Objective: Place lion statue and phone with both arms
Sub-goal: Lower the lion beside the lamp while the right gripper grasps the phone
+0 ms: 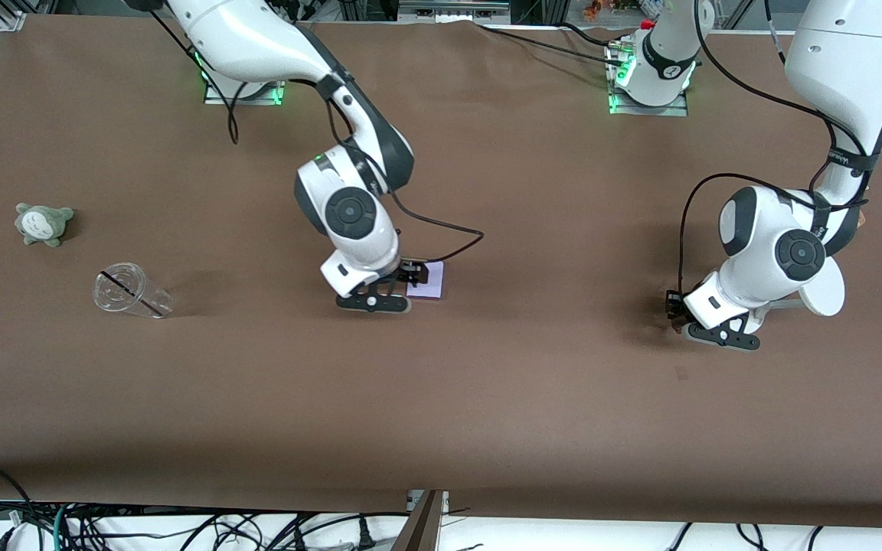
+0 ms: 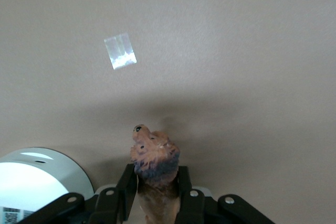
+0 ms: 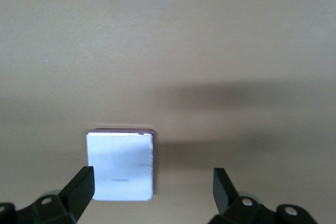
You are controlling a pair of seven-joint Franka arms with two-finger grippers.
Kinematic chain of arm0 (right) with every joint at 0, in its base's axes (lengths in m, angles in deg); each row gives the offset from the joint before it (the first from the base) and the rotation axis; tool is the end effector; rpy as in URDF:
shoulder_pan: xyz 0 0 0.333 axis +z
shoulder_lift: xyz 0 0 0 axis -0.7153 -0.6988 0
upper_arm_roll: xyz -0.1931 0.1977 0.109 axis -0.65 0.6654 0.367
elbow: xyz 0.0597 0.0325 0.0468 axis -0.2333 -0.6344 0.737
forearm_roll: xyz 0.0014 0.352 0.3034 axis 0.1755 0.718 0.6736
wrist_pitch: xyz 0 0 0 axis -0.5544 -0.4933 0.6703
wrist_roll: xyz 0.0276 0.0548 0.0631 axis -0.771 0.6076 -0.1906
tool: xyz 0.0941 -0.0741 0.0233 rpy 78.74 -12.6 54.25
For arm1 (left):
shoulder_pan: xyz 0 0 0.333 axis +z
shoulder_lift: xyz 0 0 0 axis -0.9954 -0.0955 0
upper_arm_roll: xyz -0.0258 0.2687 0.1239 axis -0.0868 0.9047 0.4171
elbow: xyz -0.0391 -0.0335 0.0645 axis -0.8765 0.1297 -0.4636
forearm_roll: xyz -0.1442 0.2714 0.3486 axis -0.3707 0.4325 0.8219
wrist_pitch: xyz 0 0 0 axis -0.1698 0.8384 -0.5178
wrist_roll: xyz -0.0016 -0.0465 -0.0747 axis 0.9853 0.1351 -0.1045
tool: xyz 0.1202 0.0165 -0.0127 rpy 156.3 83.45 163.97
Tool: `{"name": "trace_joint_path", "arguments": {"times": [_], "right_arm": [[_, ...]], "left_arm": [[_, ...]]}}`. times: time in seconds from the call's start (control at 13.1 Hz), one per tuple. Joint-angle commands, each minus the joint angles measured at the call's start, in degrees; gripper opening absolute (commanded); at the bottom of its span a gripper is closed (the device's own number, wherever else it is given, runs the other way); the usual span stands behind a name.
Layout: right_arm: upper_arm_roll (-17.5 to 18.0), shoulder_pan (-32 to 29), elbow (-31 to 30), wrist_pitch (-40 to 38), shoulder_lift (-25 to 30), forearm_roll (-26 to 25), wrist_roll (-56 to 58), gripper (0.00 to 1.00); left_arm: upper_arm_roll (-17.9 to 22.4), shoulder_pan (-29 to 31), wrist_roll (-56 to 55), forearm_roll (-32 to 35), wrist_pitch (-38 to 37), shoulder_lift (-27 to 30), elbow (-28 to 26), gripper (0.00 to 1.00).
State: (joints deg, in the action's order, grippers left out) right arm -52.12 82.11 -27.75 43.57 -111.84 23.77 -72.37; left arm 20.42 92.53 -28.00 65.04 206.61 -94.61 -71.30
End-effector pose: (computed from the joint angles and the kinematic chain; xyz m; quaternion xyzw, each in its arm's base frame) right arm 0.6233 0.4680 0.1872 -0.9992 0.0297 0.0140 0.0207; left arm 0.6588 -0.0275 0.1331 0.9955 -0.0935 -0.0015 0.0162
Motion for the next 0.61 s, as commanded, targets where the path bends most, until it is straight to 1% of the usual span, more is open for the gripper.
{"name": "trace_joint_path", "arguments": {"times": [0.0, 0.08, 0.15, 0.23, 0.38, 0.54], "right_arm": [[-0.45, 1.88, 6.35, 0.02, -5.49, 0.66, -1.62, 1.00], [-0.45, 2.23, 6.36, 1.42, -6.02, 0.66, -2.06, 1.00], [-0.45, 2.50, 6.36, 1.96, -6.72, 0.66, -2.15, 1.00], [-0.45, 2.67, 6.27, 2.48, -7.17, 0.66, -2.15, 1.00], [-0.45, 2.85, 6.36, 2.84, -7.96, 0.66, -2.41, 1.00], [-0.45, 3.20, 6.27, 3.98, -8.83, 0.66, -2.42, 1.00]], "left_arm": [[-0.65, 0.96, 0.75, 1.27, 1.24, 0.00, -1.66, 0.22], [-0.65, 0.87, 0.66, 1.27, 1.24, -0.18, -1.83, 0.50], [-0.65, 0.87, 0.05, 1.27, 1.24, -0.18, -1.83, 0.87], [-0.65, 0.87, 0.04, 1.27, 1.07, 0.00, -1.83, 1.00], [-0.91, 0.87, -0.04, 1.27, 0.19, 1.04, -1.66, 1.00], [-1.08, 0.78, 0.31, 1.27, -2.69, 3.67, -1.14, 1.00]]}}
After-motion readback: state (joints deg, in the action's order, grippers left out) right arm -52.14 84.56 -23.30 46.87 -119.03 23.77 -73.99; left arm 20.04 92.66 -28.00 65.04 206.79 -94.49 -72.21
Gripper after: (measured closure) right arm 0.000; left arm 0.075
